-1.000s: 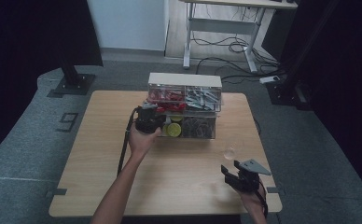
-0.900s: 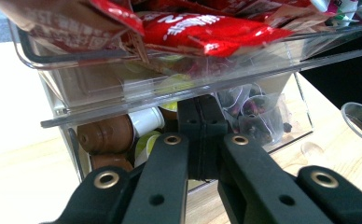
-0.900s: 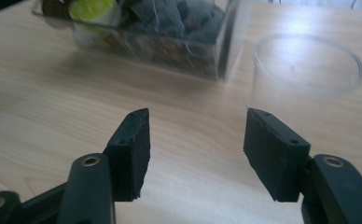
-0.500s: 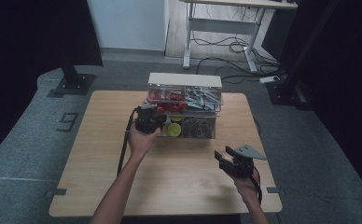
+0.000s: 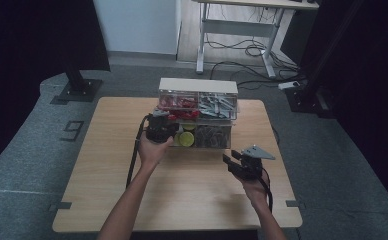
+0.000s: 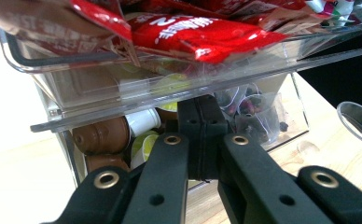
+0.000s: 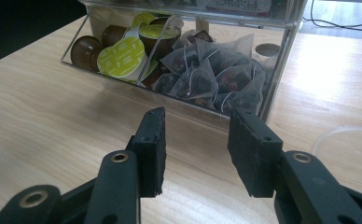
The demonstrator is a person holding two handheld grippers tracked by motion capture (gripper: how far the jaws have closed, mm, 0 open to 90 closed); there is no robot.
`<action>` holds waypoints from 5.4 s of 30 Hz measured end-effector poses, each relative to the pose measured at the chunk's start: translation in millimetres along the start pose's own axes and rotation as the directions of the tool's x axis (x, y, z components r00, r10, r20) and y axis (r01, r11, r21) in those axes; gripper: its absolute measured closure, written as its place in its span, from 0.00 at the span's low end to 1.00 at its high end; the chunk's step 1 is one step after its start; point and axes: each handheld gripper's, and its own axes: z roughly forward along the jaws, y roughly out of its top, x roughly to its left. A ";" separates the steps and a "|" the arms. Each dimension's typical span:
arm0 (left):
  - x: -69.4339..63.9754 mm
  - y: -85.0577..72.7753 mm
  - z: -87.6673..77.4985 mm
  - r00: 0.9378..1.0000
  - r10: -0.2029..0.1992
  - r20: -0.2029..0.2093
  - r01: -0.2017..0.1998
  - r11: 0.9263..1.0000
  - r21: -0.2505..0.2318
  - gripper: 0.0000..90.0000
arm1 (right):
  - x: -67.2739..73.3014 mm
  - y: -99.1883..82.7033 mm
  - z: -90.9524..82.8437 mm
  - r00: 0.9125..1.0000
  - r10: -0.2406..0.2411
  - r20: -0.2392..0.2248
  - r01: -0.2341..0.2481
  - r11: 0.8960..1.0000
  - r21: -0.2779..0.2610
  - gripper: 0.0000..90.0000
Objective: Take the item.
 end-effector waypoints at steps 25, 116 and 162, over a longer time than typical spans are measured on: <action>0.4 0.6 -1.6 1.000 -0.004 0.001 0.004 1.000 0.002 1.00 | 19.3 18.0 46.0 0.997 -0.054 0.056 0.053 0.998 0.028 0.69; 0.7 2.2 -0.4 1.000 -0.004 -0.002 0.004 1.000 0.012 1.00 | 17.7 36.3 38.5 0.997 -0.046 0.068 0.052 0.995 -0.085 0.99; -2.2 2.3 1.9 1.000 -0.009 0.002 0.009 1.000 0.011 1.00 | -26.7 34.8 -12.8 0.994 0.022 0.106 -0.006 0.989 -0.147 0.99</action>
